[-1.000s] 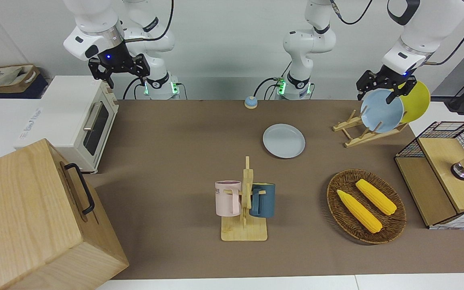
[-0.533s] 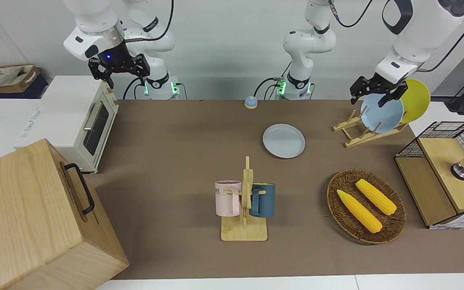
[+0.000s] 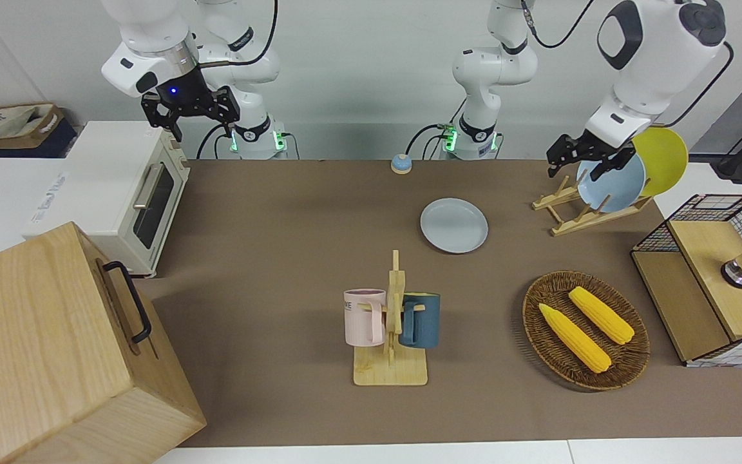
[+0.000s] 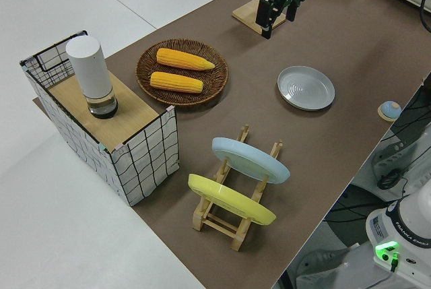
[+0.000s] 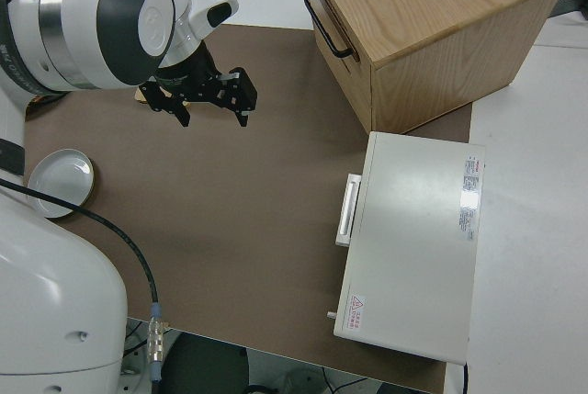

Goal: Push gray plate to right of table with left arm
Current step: 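Reach the left gripper to the edge of the gray plate nearest it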

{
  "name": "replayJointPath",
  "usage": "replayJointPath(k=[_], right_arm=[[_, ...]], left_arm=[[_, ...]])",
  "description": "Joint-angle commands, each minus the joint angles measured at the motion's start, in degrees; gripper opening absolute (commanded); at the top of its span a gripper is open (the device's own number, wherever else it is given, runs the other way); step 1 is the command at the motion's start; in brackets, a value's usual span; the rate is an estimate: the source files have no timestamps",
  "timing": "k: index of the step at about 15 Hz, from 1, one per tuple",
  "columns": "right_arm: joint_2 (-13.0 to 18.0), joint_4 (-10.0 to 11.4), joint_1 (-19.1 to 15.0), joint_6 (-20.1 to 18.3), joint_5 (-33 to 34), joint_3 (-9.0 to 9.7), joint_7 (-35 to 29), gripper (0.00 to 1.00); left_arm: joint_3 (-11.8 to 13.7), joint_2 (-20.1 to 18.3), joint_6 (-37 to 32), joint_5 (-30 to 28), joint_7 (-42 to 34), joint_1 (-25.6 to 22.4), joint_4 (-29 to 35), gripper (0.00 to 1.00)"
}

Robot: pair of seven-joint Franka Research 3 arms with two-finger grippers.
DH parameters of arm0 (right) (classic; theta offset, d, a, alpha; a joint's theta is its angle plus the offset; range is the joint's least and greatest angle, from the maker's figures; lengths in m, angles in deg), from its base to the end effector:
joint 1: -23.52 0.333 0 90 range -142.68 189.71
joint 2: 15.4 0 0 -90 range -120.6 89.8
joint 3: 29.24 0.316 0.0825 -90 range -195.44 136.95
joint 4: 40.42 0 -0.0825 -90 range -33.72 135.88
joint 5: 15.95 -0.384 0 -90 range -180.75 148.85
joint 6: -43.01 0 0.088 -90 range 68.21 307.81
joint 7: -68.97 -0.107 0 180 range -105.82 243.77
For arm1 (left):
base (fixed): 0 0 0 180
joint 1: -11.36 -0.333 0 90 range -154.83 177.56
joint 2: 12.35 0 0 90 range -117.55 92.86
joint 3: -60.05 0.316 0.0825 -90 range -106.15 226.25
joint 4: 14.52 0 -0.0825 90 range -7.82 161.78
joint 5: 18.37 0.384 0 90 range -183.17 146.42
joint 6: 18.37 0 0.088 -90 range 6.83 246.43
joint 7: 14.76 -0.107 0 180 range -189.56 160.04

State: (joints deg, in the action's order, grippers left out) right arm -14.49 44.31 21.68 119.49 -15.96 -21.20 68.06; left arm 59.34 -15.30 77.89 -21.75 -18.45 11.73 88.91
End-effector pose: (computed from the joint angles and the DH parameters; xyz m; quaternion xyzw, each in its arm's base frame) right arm 0.5209 0.0573 0.6562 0.9969 0.0460 -0.0639 0.0050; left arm 0.5384 -0.0160 0.5511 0.9982 -0.0373 -0.0361 0.0297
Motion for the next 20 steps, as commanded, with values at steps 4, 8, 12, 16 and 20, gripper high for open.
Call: replayJointPath(k=[4,8,12,16,20], right_arm=[[0.14,-0.53,-1.07,-0.89,-0.25,0.92,-0.75,0.983],[0.14,-0.53,-1.07,-0.89,-0.25,0.92,-0.66,0.983],[0.14,-0.53,-1.07,-0.89,-0.25,0.92,-0.66,0.983],[0.14,-0.53,-1.07,-0.89,-0.25,0.92,-0.75,0.983],[0.14,-0.53,-1.15,-0.89,-0.25,0.92,-0.66,0.983]], left_arm=[[-2.01,-5.31,11.13,-0.32,3.86,1.13,14.07,1.00],[-3.59,-6.98,19.38,-0.32,5.10,1.13,22.49,1.00],[-3.60,-7.16,28.61,-0.41,5.10,2.88,30.93,1.00],[-3.77,-6.90,37.57,-0.49,5.27,4.20,37.97,1.00],[-3.69,-6.02,41.98,-2.95,5.27,5.08,41.58,1.00]])
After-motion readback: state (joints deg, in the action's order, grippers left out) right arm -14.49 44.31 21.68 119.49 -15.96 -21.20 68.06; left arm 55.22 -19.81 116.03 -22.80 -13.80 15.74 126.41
